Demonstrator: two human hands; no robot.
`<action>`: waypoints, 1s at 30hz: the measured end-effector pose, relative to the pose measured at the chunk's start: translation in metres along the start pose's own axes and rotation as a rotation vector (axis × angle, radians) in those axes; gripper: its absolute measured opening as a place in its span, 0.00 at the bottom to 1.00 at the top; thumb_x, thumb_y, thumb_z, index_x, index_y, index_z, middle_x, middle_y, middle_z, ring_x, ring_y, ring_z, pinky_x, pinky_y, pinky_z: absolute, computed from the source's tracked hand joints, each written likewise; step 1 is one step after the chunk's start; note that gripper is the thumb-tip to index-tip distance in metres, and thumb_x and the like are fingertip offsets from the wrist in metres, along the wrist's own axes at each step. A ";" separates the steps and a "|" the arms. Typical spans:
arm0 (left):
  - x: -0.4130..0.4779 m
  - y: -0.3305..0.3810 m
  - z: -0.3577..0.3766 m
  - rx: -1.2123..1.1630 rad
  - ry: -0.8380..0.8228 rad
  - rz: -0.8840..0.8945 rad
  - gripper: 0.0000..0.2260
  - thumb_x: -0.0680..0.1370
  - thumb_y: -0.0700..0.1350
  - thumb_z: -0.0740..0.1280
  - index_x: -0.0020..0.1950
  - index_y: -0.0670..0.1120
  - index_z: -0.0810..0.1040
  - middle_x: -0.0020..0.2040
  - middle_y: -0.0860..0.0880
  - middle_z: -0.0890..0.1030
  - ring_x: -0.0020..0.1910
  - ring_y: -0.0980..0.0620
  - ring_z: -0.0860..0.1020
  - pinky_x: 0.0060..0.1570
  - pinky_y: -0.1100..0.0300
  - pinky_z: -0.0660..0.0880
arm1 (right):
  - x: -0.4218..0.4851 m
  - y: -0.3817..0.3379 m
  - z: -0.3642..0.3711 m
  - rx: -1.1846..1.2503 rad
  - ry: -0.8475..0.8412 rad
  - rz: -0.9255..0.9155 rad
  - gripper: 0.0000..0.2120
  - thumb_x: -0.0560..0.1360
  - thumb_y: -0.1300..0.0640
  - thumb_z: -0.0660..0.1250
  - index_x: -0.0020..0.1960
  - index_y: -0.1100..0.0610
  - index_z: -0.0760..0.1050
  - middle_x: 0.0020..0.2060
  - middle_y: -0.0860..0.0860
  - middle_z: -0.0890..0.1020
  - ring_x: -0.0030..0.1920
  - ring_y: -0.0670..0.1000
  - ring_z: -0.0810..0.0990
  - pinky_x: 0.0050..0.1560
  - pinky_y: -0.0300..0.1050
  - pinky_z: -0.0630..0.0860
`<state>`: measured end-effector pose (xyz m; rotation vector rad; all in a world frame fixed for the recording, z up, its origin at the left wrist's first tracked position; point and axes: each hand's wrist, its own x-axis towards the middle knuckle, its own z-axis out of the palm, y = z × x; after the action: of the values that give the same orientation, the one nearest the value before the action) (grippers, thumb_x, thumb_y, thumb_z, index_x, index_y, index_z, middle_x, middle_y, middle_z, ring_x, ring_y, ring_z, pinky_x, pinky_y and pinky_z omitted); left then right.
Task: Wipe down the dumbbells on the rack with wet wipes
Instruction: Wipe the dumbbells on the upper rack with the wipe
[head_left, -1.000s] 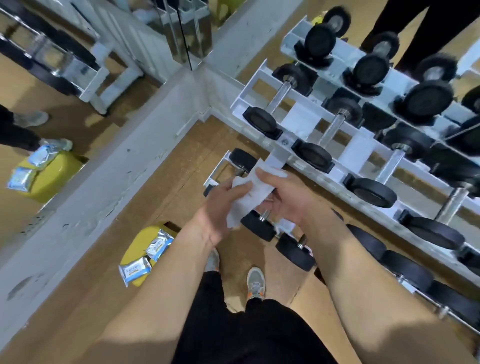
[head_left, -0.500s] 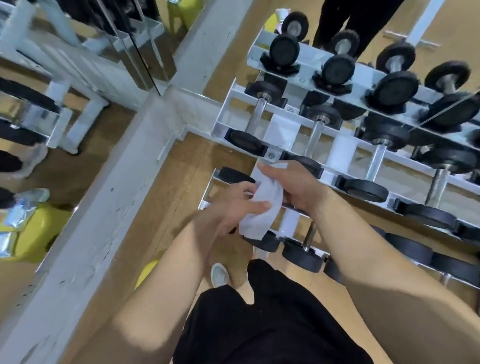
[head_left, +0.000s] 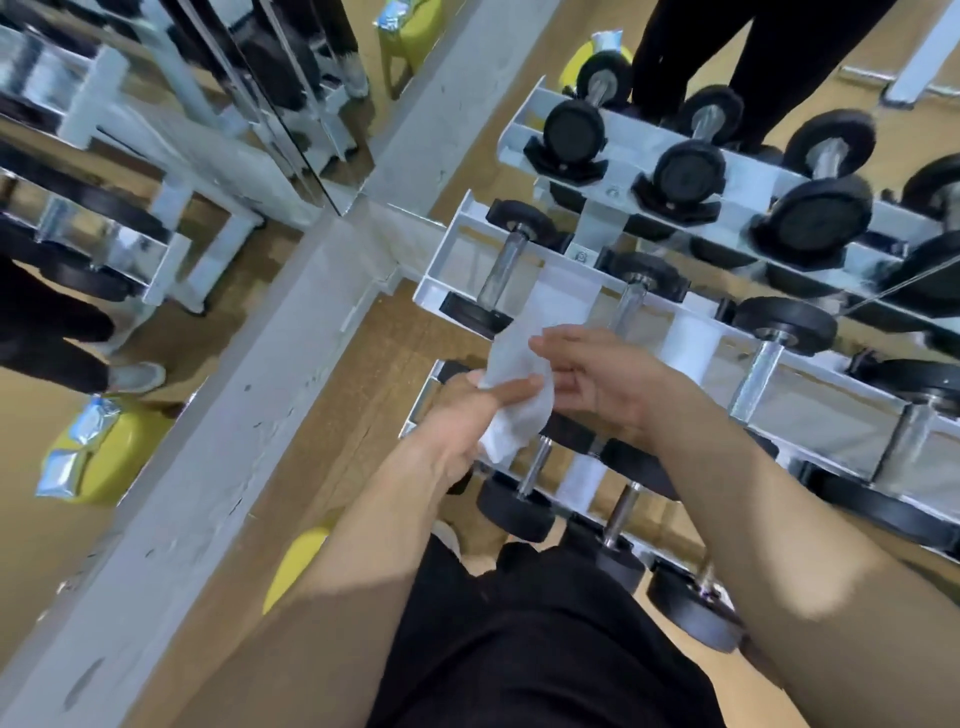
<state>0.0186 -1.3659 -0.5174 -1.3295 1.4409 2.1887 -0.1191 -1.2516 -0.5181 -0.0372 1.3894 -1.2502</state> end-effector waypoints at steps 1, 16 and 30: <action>-0.002 0.002 0.001 -0.084 -0.032 0.012 0.21 0.67 0.49 0.81 0.56 0.44 0.82 0.51 0.43 0.87 0.52 0.43 0.84 0.58 0.45 0.80 | -0.001 -0.001 -0.004 0.025 -0.042 -0.020 0.19 0.71 0.56 0.77 0.60 0.58 0.79 0.55 0.59 0.85 0.50 0.53 0.84 0.59 0.51 0.81; 0.019 0.046 -0.017 -0.170 -0.068 0.187 0.11 0.77 0.40 0.73 0.57 0.41 0.76 0.53 0.39 0.83 0.50 0.41 0.82 0.50 0.47 0.80 | 0.012 -0.006 0.016 0.487 0.111 -0.221 0.15 0.75 0.65 0.67 0.61 0.62 0.72 0.50 0.61 0.79 0.44 0.55 0.81 0.39 0.45 0.82; 0.025 0.065 -0.060 -0.019 0.043 0.251 0.10 0.79 0.48 0.73 0.48 0.42 0.79 0.45 0.46 0.85 0.44 0.47 0.84 0.49 0.44 0.82 | 0.038 -0.032 0.077 0.314 0.137 -0.247 0.15 0.77 0.70 0.67 0.64 0.64 0.77 0.57 0.61 0.83 0.56 0.59 0.83 0.64 0.59 0.77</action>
<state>-0.0003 -1.4545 -0.5021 -1.2689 1.6896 2.3429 -0.0946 -1.3382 -0.5017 0.0984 1.3172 -1.6931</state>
